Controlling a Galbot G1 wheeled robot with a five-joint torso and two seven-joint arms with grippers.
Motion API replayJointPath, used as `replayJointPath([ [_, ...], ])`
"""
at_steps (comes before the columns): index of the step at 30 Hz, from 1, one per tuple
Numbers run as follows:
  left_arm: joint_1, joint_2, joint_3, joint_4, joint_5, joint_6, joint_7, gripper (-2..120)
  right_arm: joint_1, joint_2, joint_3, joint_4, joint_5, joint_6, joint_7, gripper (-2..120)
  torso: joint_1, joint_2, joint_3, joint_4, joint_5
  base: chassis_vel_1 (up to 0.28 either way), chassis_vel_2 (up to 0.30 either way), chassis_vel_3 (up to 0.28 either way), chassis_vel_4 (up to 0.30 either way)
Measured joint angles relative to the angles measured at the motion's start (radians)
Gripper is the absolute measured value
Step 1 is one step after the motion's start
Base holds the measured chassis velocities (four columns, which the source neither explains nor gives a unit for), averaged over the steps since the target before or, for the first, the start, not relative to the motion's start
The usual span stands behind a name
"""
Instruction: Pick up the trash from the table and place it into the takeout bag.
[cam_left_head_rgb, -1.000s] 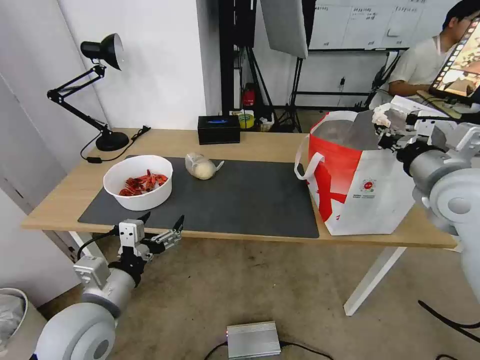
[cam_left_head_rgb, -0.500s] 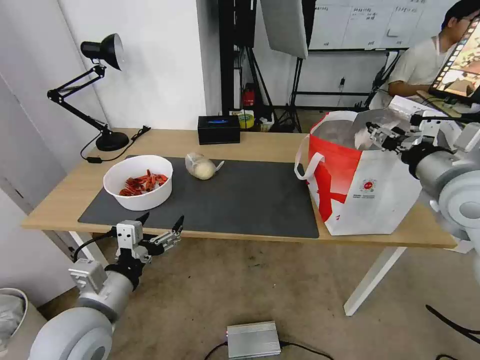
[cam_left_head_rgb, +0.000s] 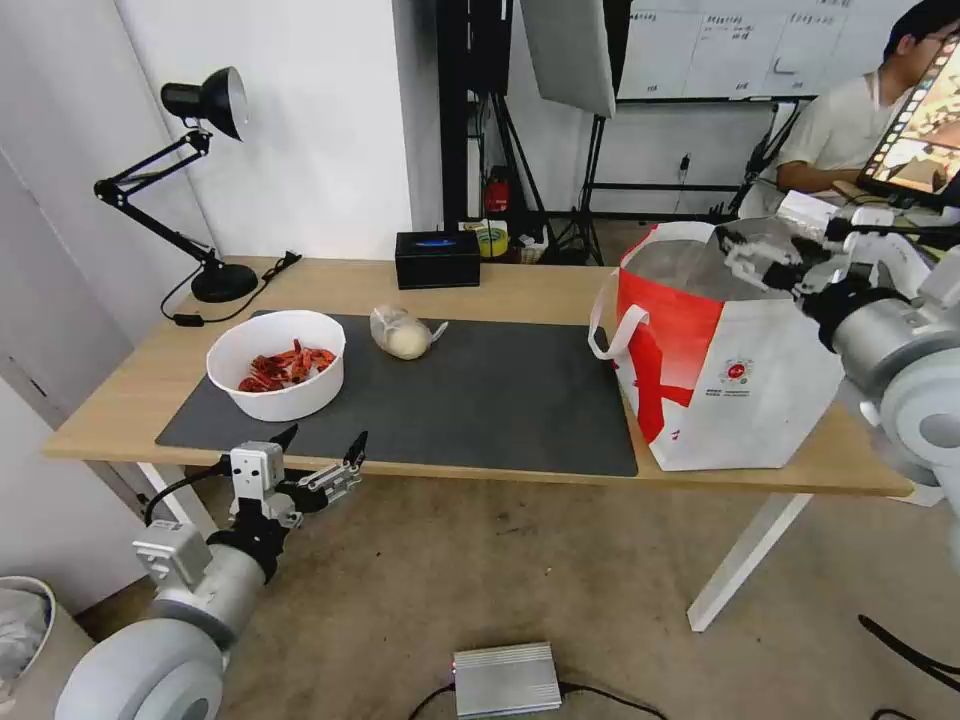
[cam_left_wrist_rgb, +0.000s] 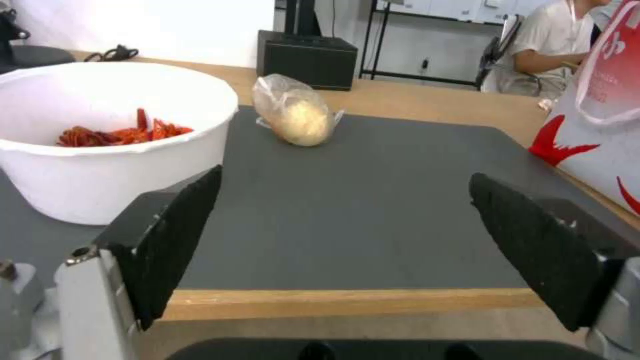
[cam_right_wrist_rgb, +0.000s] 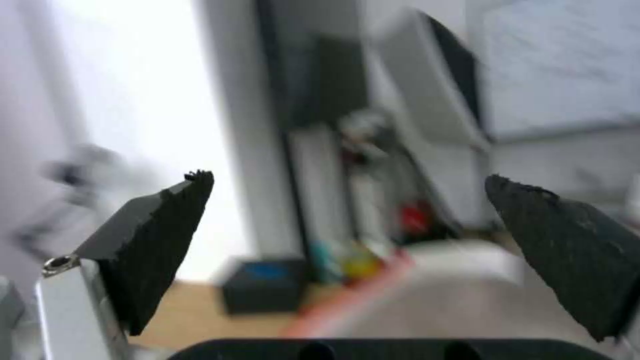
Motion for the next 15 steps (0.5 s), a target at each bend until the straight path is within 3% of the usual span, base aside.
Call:
replayJointPath([
  [1,0.000,0.000,0.000,0.000,0.000,0.000,0.000,100,0.000,0.000,0.000,0.000,0.000,0.000,0.000,100,0.000,0.000,0.000,0.0000,0.0000,0.000,0.000,0.000,0.000],
  [4,0.003,-0.006,-0.002,-0.002,0.002,0.000,0.002,100,-0.063,0.004,0.009,0.049,0.002,0.071,-0.154,100,0.000,0.000,0.000,0.0000,-0.0001,0.000,0.000,0.000,0.000],
  [8,0.011,-0.011,-0.012,-0.002,0.005,-0.010,0.007,100,-0.176,0.008,0.020,0.097,-0.041,0.077,-0.252,100,0.000,0.000,0.000,0.0000,-0.0001,0.000,0.000,0.000,0.000],
  [14,0.015,-0.011,-0.017,0.003,0.007,-0.017,0.019,100,-0.279,0.021,0.017,0.123,-0.102,0.077,-0.288,100,0.000,0.000,0.000,-0.0002,-0.0001,0.000,0.000,0.000,0.000],
  [15,0.018,-0.011,-0.020,0.005,0.008,-0.020,0.025,100,-0.332,0.042,-0.002,0.130,-0.170,0.081,-0.304,100,0.000,0.000,0.000,-0.0003,-0.0001,0.000,0.000,0.000,0.000],
])
